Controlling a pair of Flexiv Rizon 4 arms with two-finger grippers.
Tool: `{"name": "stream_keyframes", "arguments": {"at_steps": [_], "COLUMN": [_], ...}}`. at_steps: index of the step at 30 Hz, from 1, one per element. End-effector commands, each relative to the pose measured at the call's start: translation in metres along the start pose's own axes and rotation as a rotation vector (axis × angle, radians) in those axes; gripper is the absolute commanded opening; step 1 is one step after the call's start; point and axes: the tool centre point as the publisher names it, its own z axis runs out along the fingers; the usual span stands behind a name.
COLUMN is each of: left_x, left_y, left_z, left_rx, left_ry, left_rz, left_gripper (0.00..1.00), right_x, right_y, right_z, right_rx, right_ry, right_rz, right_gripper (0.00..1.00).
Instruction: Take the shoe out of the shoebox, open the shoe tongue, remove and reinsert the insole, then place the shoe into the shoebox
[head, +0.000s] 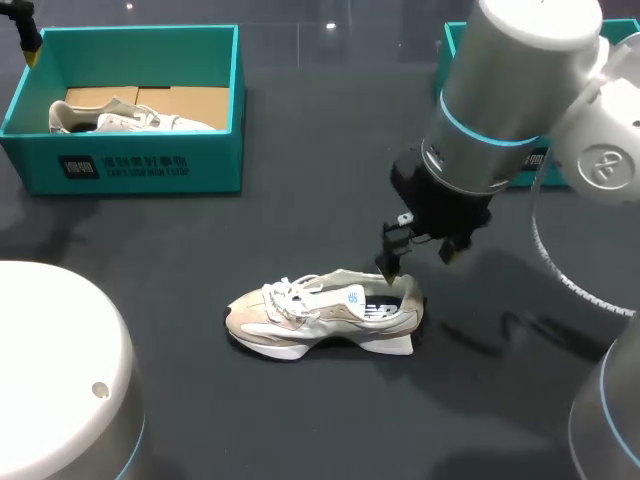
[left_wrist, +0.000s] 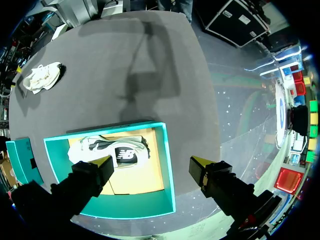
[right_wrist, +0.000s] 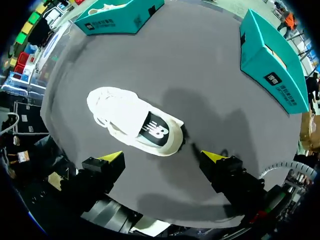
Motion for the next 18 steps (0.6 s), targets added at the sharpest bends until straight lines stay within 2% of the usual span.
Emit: {"name": "stream_keyframes", "arguments": {"at_steps": [1, 3, 6, 7, 9, 11, 12, 14, 18], "left_x": [0.0, 0.0, 0.0, 0.0, 0.0, 0.0, 0.0, 0.0, 0.0], "left_y": [-0.001, -0.001, -0.001, -0.001, -0.001, -0.001, -0.001, -0.001, -0.001], "left_z": [0.0, 0.0, 0.0, 0.0, 0.0, 0.0, 0.0, 0.0, 0.0], "left_rx": [-0.002, -0.002, -0.002, -0.002, -0.002, -0.002, -0.002, -0.002, -0.002], "left_ry": [0.001, 0.001, 0.001, 0.001, 0.001, 0.001, 0.001, 0.001, 0.001], "left_rz": [0.001, 0.001, 0.001, 0.001, 0.001, 0.001, 0.001, 0.001, 0.001], "left_gripper": [1.0, 1.0, 1.0, 1.0, 1.0, 1.0, 1.0, 1.0, 1.0], "right_x": [-0.009, -0.014, -0.019, -0.021, -0.025, -0.031, -0.034, -0.042, -0.042], "right_y": [-0.005, -0.005, -0.007, -0.008, -0.011, -0.011, -0.014, -0.021, -0.021], "right_z": [0.011, 0.013, 0.013, 0.012, 0.009, 0.007, 0.007, 0.011, 0.011], "right_rx": [-0.036, -0.08, -0.113, -0.121, -0.176, -0.21, -0.237, -0.221, -0.221], "right_ry": [0.123, 0.171, 0.182, 0.169, 0.183, 0.165, 0.172, 0.182, 0.182], "right_rz": [-0.202, -0.323, -0.49, -0.501, -0.635, -0.693, -0.786, -0.912, -0.912], "right_gripper": [1.0, 1.0, 1.0, 1.0, 1.0, 1.0, 1.0, 1.0, 1.0]}}
